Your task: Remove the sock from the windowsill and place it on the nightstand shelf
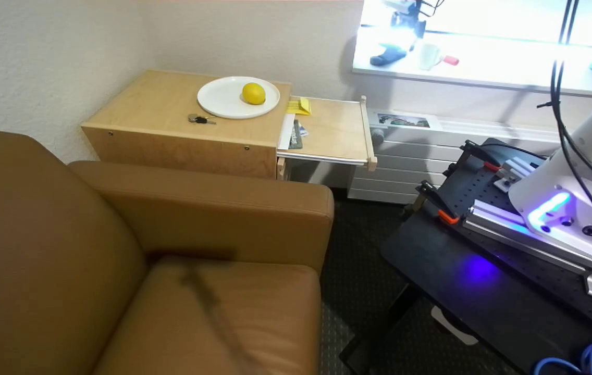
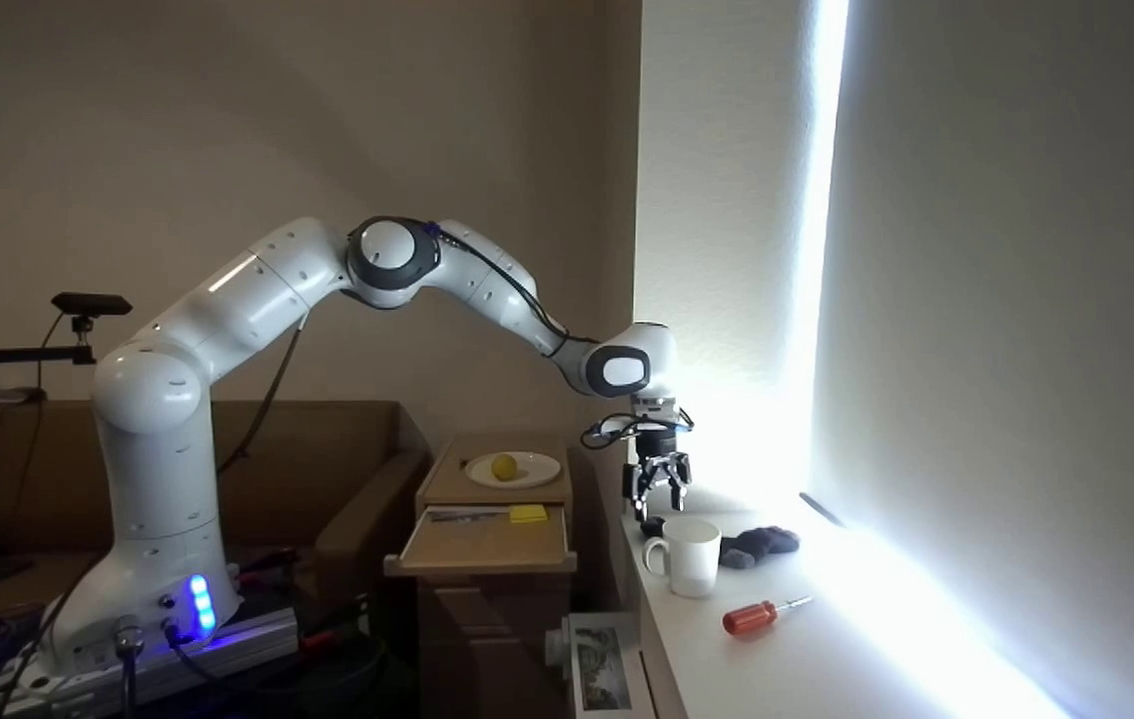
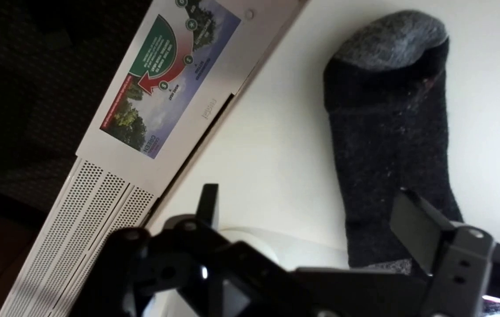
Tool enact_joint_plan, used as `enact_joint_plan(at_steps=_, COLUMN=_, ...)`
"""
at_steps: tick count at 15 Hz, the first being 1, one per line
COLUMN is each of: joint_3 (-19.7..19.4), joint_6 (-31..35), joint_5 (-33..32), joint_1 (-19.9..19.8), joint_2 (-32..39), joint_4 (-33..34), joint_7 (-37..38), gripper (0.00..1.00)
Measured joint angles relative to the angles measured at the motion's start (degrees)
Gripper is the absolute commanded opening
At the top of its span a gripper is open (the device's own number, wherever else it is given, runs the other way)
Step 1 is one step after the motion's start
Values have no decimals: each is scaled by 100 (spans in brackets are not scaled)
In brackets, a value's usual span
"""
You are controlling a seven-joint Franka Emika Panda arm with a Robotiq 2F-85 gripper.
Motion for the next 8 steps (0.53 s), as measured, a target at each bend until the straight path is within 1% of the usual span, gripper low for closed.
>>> enact_joint_plan(at_steps=2, joint_3=39, joint_6=45, joint_5=43, joint_1=-122, joint_2=34, joint_4=60, joint_7=-12, gripper=100)
enact_joint_plan(at_steps=4, joint_3=151, joint_6=51, joint_5=184, joint_1=-159, joint_2=107, joint_4=172, joint_7=24, gripper=100)
enact_joint_plan(at_steps=8, joint_3=289, joint_6=42, joint_5=257, joint_1=-90, joint_2=499, joint_4=665, joint_7=520, gripper=100)
